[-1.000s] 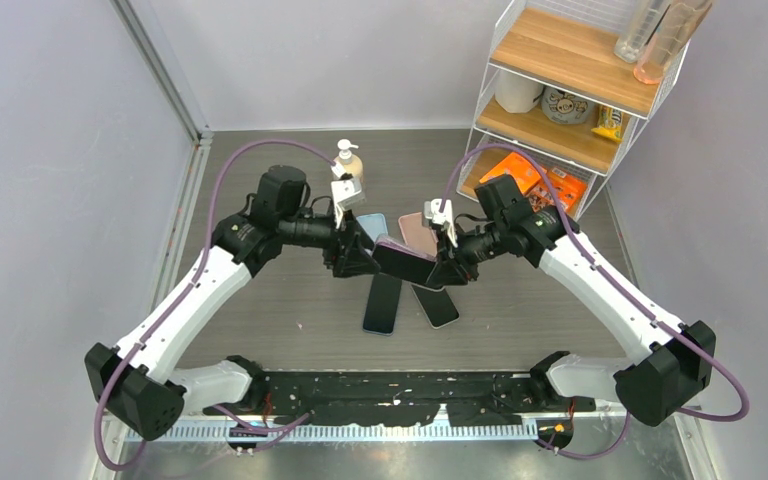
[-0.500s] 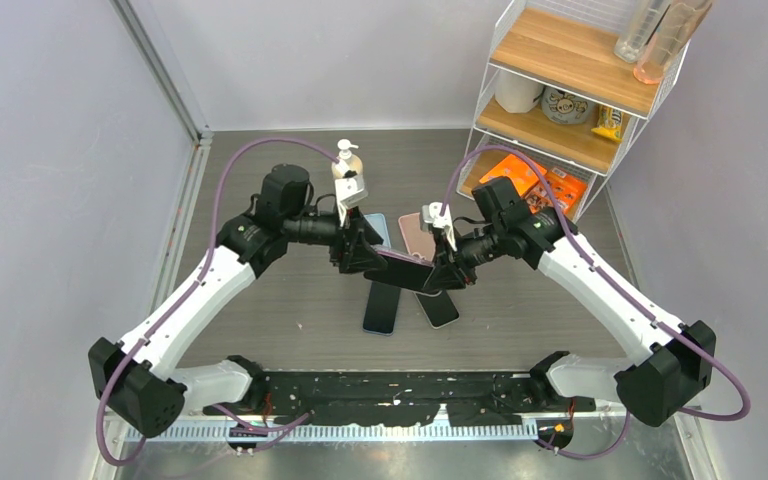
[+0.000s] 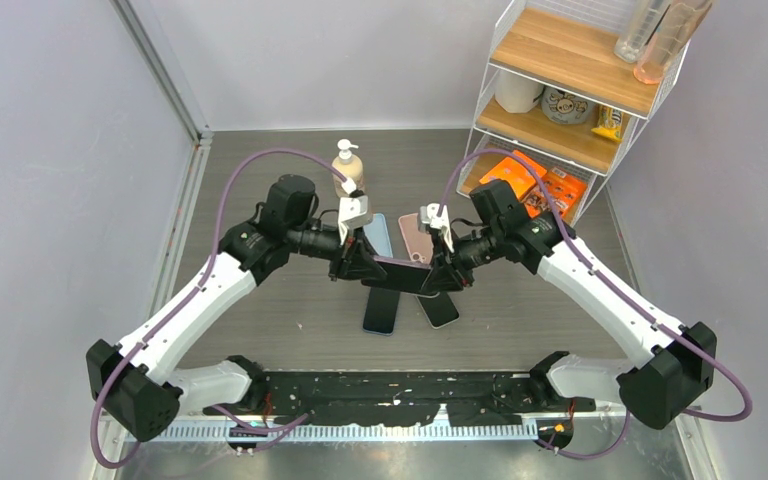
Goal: Take the phone out of the phone case
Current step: Remove the phone case from the phone.
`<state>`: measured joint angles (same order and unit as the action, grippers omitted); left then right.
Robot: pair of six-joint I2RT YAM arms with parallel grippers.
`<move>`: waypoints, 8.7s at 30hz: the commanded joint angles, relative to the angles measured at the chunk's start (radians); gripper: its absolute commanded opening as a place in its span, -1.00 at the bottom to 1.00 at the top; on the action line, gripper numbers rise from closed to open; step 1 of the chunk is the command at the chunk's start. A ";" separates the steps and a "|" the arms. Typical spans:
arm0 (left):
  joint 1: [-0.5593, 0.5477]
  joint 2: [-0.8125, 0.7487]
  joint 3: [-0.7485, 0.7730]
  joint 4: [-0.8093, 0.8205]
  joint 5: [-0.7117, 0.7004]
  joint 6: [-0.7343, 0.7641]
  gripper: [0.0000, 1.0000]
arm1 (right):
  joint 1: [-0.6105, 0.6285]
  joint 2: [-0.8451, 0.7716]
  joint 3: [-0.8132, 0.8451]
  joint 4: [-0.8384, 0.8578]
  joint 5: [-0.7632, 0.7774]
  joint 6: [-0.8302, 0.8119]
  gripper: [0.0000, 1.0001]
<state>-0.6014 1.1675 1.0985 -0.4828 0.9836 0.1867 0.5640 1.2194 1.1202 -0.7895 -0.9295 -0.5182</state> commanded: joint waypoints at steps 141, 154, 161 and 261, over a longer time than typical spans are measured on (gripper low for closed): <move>0.041 0.035 -0.097 0.274 -0.046 -0.155 0.73 | -0.042 -0.012 -0.026 0.180 -0.266 0.029 -0.90; 0.036 0.047 -0.122 0.469 -0.108 -0.273 0.73 | -0.042 -0.004 -0.033 0.167 -0.297 0.024 -0.89; 0.021 0.089 -0.172 0.683 0.038 -0.429 0.62 | -0.042 -0.005 -0.032 0.169 -0.297 0.024 -0.89; -0.078 0.043 -0.078 0.415 0.218 -0.342 0.32 | -0.034 -0.027 -0.051 0.287 -0.486 0.073 -0.89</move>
<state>-0.6109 1.2770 0.9134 0.0139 0.9958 -0.2832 0.4732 1.2015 1.0370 -0.8963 -1.1866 -0.3164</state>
